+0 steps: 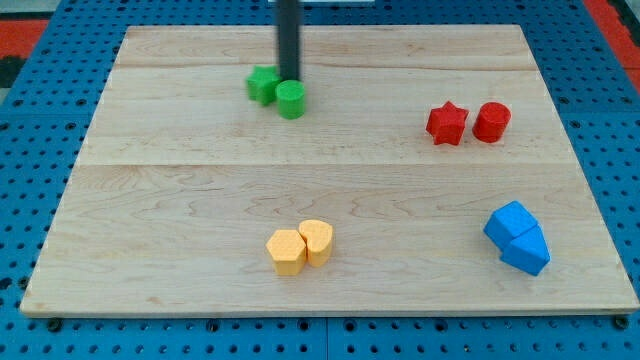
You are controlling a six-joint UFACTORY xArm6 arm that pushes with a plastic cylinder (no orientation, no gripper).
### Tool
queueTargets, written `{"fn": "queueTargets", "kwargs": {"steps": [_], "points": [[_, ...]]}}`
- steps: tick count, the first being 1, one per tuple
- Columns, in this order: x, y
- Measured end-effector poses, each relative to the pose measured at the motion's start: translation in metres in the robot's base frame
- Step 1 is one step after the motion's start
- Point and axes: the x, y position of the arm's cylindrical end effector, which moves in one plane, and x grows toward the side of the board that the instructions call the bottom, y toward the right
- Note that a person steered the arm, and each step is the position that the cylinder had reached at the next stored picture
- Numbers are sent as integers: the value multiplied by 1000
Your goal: Move the green blocks diagonally top left to the blue blocks
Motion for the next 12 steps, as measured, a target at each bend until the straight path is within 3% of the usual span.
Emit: {"fn": "queueTargets", "kwargs": {"steps": [2, 3, 4, 5, 6, 7, 10, 11, 12], "points": [[-32, -9], [5, -60], [13, -42], [-12, -99], [41, -111], [64, -39], [79, 72], [25, 140], [-53, 133]]}}
